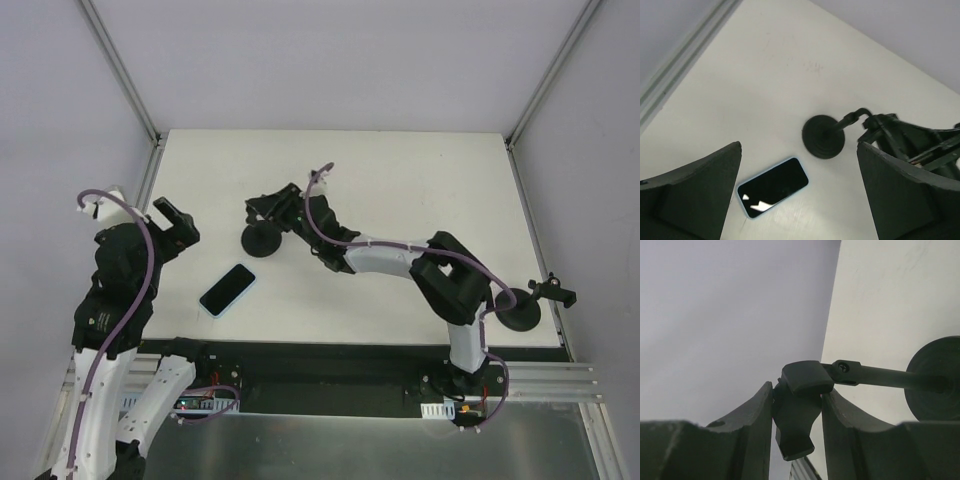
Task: Place the phone on the phone stand
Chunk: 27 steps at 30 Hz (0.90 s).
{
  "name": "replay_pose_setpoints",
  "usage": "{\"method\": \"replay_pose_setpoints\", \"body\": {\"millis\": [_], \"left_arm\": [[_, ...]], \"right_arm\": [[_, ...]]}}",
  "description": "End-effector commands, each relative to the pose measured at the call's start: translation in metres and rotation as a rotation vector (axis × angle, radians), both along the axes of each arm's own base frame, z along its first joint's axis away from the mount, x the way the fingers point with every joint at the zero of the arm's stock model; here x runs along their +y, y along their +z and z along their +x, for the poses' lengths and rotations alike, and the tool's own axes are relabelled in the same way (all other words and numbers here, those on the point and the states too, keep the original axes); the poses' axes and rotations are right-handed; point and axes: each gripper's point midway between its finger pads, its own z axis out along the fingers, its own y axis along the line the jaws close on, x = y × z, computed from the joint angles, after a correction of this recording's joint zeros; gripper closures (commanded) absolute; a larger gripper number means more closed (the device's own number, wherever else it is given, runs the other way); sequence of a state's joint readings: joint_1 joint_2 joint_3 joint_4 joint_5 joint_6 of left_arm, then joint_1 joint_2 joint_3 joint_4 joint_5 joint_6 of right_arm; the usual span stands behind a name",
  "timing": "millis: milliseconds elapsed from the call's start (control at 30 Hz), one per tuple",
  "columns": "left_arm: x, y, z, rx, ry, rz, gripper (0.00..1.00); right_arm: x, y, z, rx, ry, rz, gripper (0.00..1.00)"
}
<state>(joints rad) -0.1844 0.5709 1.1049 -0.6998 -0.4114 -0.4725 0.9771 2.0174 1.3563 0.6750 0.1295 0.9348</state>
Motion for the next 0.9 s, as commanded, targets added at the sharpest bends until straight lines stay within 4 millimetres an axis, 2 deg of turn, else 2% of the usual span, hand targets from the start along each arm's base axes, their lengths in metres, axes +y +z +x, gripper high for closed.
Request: {"method": "replay_pose_setpoints", "body": {"millis": [0, 100, 200, 267, 433, 467, 500, 533, 567, 600, 633, 700, 733, 833, 867], "left_arm": [[-0.035, -0.018, 0.025, 0.043, -0.185, -0.002, 0.02], [-0.044, -0.038, 0.035, 0.098, -0.2, -0.045, 0.01], [-0.036, -0.063, 0.045, 0.166, -0.099, -0.093, 0.01], [-0.032, -0.085, 0.048, 0.214, -0.02, -0.145, 0.01], [-0.041, -0.144, 0.06, 0.412, 0.033, -0.303, 0.01], [-0.057, -0.151, 0.06, 0.461, -0.032, -0.399, 0.01], [-0.057, -0.165, 0.065, 0.515, -0.019, -0.455, 0.01], [-0.051, -0.17, 0.07, 0.528, 0.005, -0.535, 0.01], [-0.054, -0.172, 0.077, 0.53, -0.017, -0.571, 0.02], [-0.054, -0.184, 0.081, 0.576, -0.014, -0.595, 0.04], [-0.048, -0.183, 0.087, 0.575, -0.005, -0.577, 0.05], [-0.036, -0.194, 0.093, 0.597, 0.053, -0.536, 0.05], [-0.031, -0.198, 0.094, 0.601, 0.079, -0.53, 0.05], [-0.019, -0.207, 0.1, 0.602, 0.123, -0.495, 0.07], [-0.016, -0.213, 0.103, 0.618, 0.134, -0.49, 0.09]], "right_arm": [[-0.072, 0.058, 0.021, -0.106, -0.26, 0.154, 0.99], [-0.106, 0.049, 0.03, -0.087, -0.349, 0.144, 0.99], [-0.13, 0.047, 0.033, -0.079, -0.414, 0.142, 0.99], [-0.138, 0.05, 0.032, -0.085, -0.434, 0.141, 0.99], [-0.155, 0.037, 0.031, -0.05, -0.497, 0.139, 0.99], [-0.157, 0.037, 0.033, -0.048, -0.503, 0.145, 0.99], [-0.159, 0.035, 0.035, -0.041, -0.508, 0.152, 0.99], [-0.161, 0.034, 0.037, -0.029, -0.509, 0.167, 0.98], [-0.162, 0.034, 0.039, -0.018, -0.504, 0.185, 0.97], [-0.165, 0.035, 0.042, 0.005, -0.509, 0.227, 0.96], [-0.167, 0.035, 0.044, 0.011, -0.511, 0.239, 0.96], [-0.17, 0.035, 0.046, 0.026, -0.51, 0.26, 0.93], [-0.172, 0.035, 0.046, 0.026, -0.51, 0.263, 0.91], [-0.173, 0.032, 0.044, 0.023, -0.475, 0.24, 0.68], [-0.172, 0.026, 0.04, 0.031, -0.449, 0.225, 0.52]]}}
